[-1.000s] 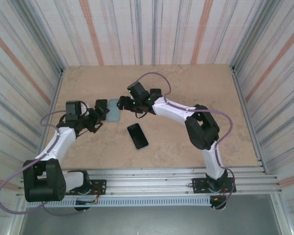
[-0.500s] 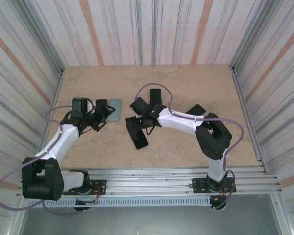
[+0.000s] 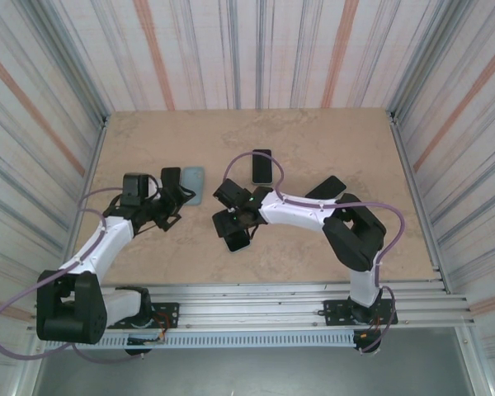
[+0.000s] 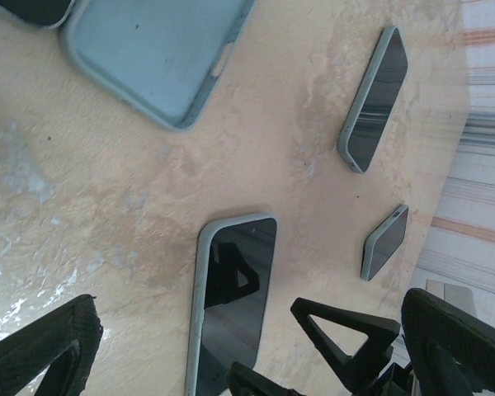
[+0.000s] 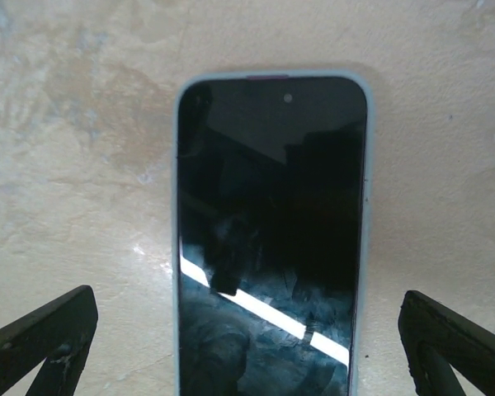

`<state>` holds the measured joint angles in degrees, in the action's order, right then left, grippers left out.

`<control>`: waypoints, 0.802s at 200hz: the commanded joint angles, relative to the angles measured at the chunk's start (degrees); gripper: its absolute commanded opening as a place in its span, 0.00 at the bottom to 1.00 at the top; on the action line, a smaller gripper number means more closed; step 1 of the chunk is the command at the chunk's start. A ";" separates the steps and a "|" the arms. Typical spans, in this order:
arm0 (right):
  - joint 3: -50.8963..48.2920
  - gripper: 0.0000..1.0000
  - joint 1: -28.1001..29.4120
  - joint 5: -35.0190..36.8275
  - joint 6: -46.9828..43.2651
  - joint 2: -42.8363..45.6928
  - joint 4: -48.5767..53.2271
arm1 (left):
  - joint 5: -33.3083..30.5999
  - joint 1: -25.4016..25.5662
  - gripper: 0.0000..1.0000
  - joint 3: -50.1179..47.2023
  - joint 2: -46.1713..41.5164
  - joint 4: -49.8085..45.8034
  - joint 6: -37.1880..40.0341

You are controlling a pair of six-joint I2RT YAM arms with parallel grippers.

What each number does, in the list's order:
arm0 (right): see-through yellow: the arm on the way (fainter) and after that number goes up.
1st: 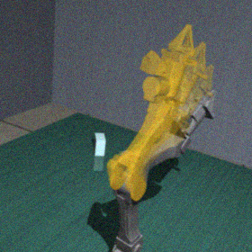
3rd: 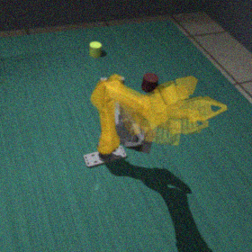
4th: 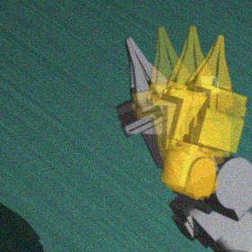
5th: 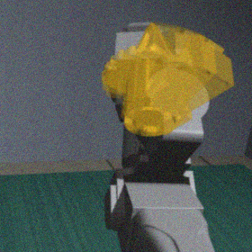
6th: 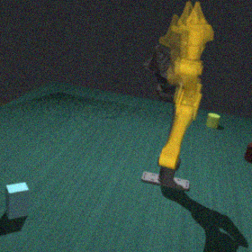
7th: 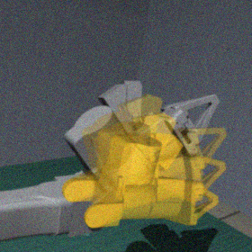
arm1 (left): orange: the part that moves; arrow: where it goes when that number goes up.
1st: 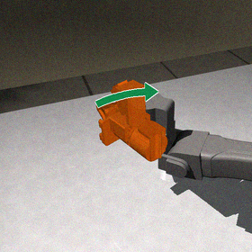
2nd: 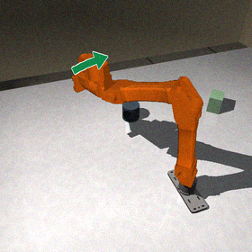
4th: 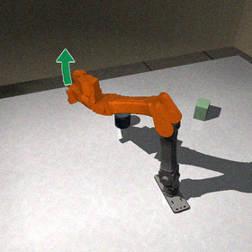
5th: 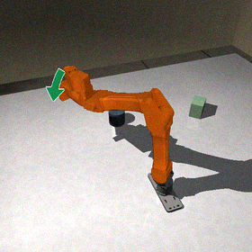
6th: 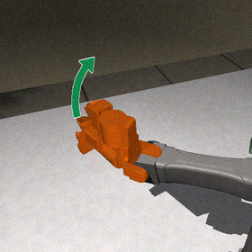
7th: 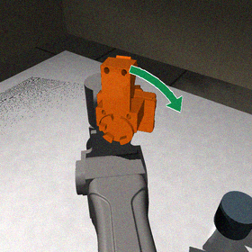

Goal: Take the phone out of the phone case

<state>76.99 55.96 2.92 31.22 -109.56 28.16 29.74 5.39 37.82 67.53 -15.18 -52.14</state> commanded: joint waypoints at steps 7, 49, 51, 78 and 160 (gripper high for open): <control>1.11 0.96 0.98 2.46 -0.35 -2.56 2.77 | 1.61 0.26 0.97 -1.18 -2.12 0.06 -0.85; 2.09 0.94 1.43 1.92 -1.41 -4.54 2.85 | 2.03 0.24 0.97 -1.79 -2.39 0.38 -0.88; 2.15 0.94 1.43 1.94 -1.49 -4.59 2.95 | 2.04 0.28 0.97 -1.83 -2.38 0.36 -0.93; 3.78 0.92 1.79 3.06 -2.89 -6.22 4.47 | 2.12 0.29 0.97 -1.79 -2.29 0.57 -0.83; 6.76 0.88 3.45 8.18 -6.17 -9.96 12.28 | 1.74 0.29 0.97 -2.99 -2.15 1.38 -0.86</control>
<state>82.96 58.89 8.47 26.61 -117.80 35.03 31.03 5.39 36.23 66.76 -14.44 -52.73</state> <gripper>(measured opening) 0.892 0.971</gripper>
